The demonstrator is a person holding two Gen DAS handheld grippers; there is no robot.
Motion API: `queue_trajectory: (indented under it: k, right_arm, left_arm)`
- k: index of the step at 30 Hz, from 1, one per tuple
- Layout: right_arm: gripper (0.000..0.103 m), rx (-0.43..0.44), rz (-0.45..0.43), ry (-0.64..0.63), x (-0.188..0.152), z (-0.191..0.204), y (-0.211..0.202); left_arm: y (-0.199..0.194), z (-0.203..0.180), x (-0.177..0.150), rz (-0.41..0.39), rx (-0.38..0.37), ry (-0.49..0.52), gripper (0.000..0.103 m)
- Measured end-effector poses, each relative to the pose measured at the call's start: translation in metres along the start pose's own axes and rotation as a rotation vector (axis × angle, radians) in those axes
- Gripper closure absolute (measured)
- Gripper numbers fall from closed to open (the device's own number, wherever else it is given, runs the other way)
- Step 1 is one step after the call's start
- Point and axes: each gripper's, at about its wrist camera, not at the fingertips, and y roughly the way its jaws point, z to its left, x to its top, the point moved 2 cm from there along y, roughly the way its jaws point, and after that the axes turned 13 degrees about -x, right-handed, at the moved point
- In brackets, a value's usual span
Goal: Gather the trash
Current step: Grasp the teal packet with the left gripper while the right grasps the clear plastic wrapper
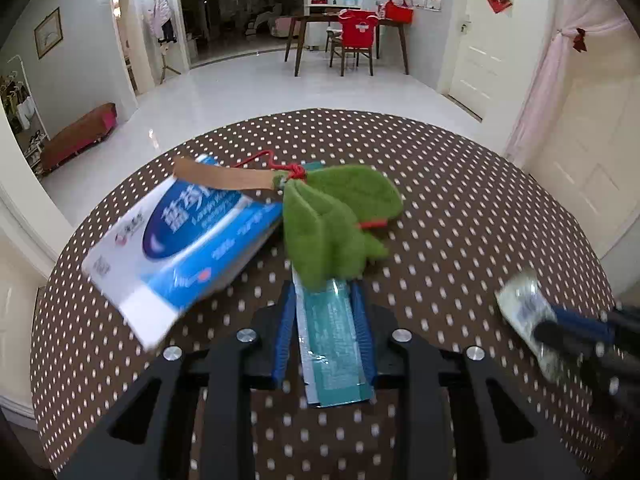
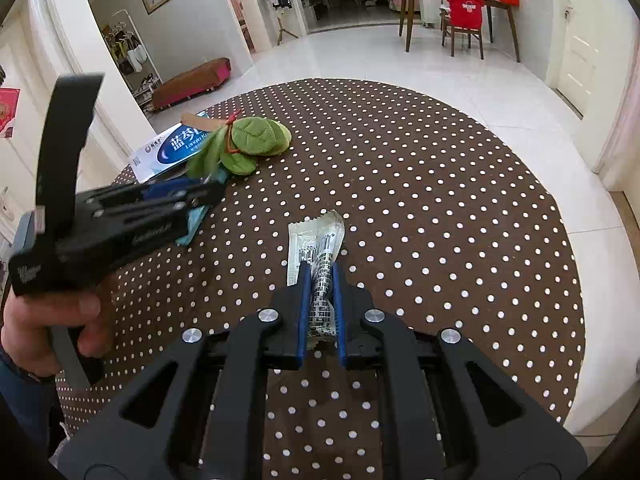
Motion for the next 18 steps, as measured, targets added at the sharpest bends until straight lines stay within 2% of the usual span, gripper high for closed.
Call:
queue_trajectory:
  k: [4, 8, 12, 15, 17, 18]
  right_arm:
    - [0.093, 0.009, -0.002, 0.014, -0.003, -0.008, -0.008]
    - [0.093, 0.025, -0.004, 0.016, -0.006, -0.012, -0.016]
    - [0.093, 0.037, -0.004, 0.009, -0.011, -0.013, -0.024]
    - [0.092, 0.042, 0.006, 0.006, -0.016, -0.011, -0.024]
    - [0.091, 0.037, 0.012, 0.003, -0.018, -0.008, -0.023]
    - [0.083, 0.031, 0.011, -0.003, -0.017, -0.008, -0.024]
  left_arm:
    - [-0.022, 0.006, -0.025, -0.012, -0.079, -0.06, 0.076]
    - [-0.042, 0.011, -0.053, -0.016, -0.108, -0.119, 0.076]
    - [-0.059, 0.009, -0.075, -0.015, -0.115, -0.132, 0.076]
    - [-0.062, 0.002, -0.088, 0.0, -0.09, -0.099, 0.075]
    - [-0.062, 0.0, -0.09, 0.003, -0.066, -0.067, 0.072]
    - [-0.062, 0.0, -0.09, 0.004, -0.057, -0.064, 0.058]
